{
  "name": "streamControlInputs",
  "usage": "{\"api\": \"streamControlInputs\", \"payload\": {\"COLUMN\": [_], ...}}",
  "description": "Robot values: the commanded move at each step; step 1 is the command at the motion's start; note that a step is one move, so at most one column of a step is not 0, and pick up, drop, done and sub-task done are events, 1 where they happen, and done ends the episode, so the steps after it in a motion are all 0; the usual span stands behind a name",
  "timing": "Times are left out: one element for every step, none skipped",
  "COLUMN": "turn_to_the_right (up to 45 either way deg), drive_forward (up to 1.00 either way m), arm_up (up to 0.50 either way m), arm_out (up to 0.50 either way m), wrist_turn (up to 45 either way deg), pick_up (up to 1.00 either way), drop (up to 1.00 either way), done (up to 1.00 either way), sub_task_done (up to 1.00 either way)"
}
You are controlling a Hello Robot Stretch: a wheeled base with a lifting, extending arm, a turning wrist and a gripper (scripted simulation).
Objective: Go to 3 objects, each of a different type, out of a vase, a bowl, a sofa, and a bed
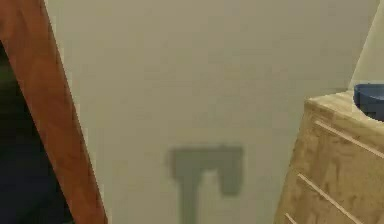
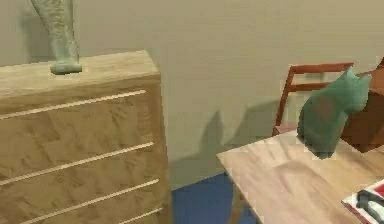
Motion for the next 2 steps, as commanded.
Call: {"api": "streamControlInputs", "payload": {"turn_to_the_right": [-45.0, -45.0], "drive_forward": [0.0, 0.0], "arm_up": [0.0, 0.0], "arm_out": [0.0, 0.0], "wrist_turn": [0.0, 0.0], "pick_up": [0.0, 0.0], "drop": [0.0, 0.0], "done": [0.0, 0.0], "sub_task_done": [0.0, 0.0]}}
